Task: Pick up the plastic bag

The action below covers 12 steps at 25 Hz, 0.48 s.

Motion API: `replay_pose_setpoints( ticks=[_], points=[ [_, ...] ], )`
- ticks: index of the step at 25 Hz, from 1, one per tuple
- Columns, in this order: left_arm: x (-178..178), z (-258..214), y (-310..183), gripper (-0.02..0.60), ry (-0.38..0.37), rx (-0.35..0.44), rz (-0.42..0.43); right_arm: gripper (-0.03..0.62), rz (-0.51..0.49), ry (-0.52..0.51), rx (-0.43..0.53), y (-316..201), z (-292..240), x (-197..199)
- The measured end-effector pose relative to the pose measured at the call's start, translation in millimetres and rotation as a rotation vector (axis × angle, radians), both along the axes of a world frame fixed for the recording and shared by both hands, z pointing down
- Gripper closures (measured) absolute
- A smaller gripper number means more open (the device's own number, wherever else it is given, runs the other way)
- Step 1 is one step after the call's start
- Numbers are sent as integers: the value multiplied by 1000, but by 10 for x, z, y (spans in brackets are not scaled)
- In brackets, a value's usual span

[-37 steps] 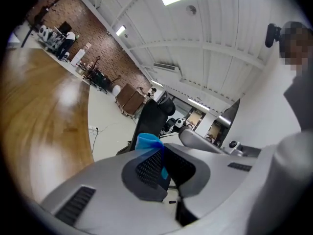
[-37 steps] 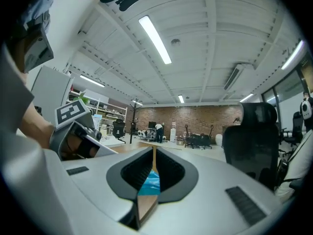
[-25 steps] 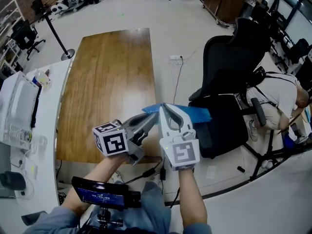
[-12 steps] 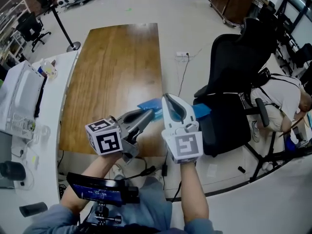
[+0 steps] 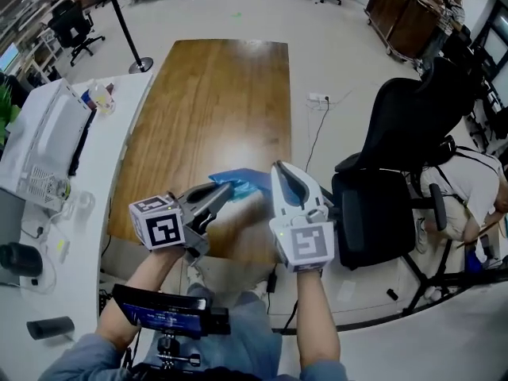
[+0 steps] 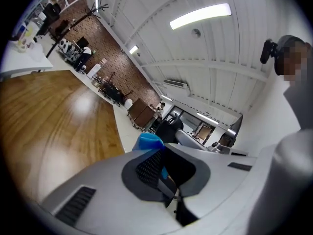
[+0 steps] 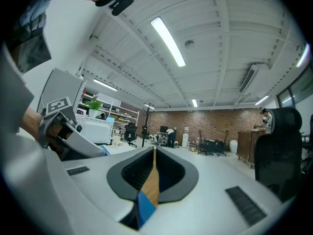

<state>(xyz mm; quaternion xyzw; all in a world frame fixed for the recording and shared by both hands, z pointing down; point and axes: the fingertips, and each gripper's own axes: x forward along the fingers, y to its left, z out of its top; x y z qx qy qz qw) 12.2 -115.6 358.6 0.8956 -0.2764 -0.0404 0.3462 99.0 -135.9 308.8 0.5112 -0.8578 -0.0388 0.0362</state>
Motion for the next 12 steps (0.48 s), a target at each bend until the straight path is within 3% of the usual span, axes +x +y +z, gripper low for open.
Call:
replay_pose_setpoints(
  ticks=[7, 12],
  points=[
    [-614, 180, -16, 575, -72, -10, 12, 576, -72, 13, -14, -97, 58, -518],
    [-937, 317, -17, 575, -137, 34, 12, 576, -122, 22, -33, -110, 142, -908]
  ],
)
